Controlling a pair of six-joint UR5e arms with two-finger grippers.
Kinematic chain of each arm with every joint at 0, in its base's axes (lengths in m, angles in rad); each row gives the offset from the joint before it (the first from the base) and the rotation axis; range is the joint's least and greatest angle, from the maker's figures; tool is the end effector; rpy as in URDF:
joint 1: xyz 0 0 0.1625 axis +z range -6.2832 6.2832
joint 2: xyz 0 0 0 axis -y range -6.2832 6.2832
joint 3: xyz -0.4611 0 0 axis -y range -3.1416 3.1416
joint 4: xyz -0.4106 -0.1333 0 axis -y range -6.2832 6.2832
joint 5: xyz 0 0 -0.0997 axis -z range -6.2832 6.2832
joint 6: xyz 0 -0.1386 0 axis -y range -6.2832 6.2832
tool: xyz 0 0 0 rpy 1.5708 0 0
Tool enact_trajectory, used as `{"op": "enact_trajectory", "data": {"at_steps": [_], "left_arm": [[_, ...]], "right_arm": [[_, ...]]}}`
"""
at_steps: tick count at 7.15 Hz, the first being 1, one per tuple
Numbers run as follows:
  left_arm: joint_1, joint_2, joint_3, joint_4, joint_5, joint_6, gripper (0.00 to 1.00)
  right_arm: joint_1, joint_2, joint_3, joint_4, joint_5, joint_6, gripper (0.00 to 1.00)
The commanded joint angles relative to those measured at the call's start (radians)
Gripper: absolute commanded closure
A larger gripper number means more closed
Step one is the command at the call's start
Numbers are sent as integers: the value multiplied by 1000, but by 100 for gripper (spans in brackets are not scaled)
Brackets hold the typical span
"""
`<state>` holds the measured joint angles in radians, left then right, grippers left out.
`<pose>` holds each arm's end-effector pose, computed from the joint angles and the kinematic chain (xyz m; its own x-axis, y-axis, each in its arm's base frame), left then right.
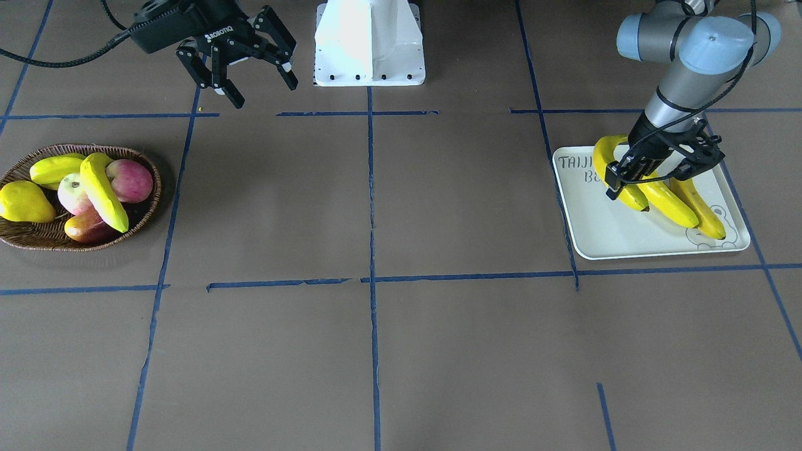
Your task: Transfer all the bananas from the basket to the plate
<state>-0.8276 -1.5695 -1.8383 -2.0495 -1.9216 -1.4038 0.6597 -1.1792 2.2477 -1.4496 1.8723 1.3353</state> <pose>0.3139 -0.4681 0.5437 0.5792 -0.3996 -0.7105 0.4437 0.8857 -0.1364 -0.3652 -0.3998 0.1855 0.3715 0.0062 0.9284 -0.2887 0.9512 0.1092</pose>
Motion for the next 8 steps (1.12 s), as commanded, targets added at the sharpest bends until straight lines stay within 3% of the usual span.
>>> {"op": "enact_trajectory", "data": {"at_steps": [1, 2, 3, 4, 6, 8], "left_arm": [[4, -6, 68, 0, 70, 3, 100], [4, -7, 80, 0, 91, 3, 100], [4, -7, 88, 0, 98, 17, 92], [-1, -6, 97, -1, 110, 111, 1], [-7, 5, 68, -1, 109, 189, 0], [-39, 0, -7, 17, 2, 189, 0]], "right_arm": [[1, -2, 6, 0, 1, -1, 0], [1, -2, 7, 0, 1, -1, 0], [1, -3, 7, 0, -1, -1, 0], [1, -8, 9, 0, -1, -1, 0], [12, -29, 12, 0, 2, -4, 0], [91, -100, 9, 0, 106, -95, 0]]}}
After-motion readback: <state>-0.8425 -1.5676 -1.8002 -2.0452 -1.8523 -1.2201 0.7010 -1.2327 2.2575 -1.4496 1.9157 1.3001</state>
